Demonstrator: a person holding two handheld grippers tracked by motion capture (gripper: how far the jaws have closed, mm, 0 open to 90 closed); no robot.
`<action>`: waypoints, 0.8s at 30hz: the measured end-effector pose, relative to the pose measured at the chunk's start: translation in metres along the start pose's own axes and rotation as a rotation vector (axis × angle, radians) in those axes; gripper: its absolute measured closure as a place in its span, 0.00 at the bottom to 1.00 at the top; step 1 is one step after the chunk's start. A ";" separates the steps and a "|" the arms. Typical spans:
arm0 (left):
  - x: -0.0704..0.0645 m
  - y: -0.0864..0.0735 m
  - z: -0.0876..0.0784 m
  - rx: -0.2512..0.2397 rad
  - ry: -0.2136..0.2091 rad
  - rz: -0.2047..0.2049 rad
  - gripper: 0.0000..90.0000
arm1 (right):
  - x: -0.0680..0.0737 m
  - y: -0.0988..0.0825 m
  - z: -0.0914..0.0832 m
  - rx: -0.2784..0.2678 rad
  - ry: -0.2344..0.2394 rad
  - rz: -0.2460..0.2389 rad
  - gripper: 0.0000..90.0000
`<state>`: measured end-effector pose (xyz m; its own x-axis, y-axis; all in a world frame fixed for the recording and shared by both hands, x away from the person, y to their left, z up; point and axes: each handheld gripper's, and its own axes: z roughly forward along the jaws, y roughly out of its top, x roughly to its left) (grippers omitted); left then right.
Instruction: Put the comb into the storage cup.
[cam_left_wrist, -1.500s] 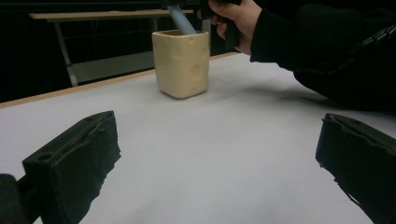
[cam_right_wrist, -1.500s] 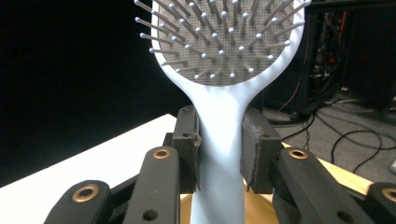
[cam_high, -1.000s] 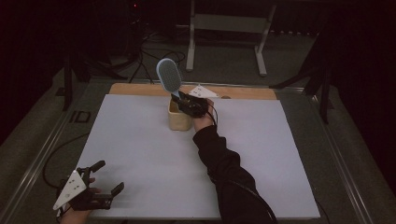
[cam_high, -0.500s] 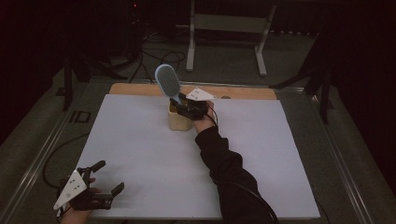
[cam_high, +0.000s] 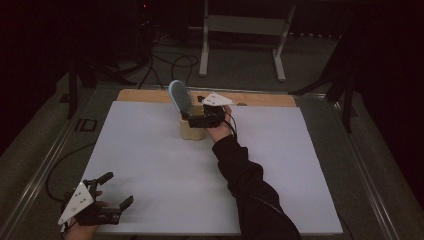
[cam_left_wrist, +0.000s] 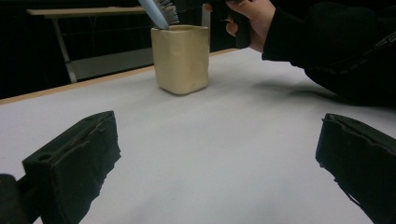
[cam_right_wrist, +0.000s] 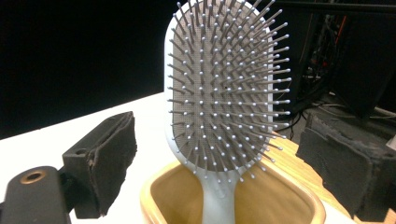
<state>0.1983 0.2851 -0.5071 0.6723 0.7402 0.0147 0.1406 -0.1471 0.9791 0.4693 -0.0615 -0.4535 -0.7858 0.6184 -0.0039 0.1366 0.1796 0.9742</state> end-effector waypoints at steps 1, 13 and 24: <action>0.000 0.000 0.000 0.002 0.000 -0.001 0.00 | 0.001 0.000 -0.001 0.001 -0.005 -0.001 0.12; 0.000 0.000 0.002 0.008 0.000 0.002 0.00 | -0.004 0.003 -0.008 0.005 0.060 -0.015 0.12; -0.001 0.000 0.003 0.009 -0.004 0.006 0.00 | -0.008 0.005 -0.016 0.064 0.083 -0.003 0.12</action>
<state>0.2004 0.2823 -0.5076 0.6760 0.7367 0.0199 0.1433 -0.1579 0.9770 0.4666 -0.0774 -0.4455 -0.8333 0.5526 0.0148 0.1703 0.2312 0.9579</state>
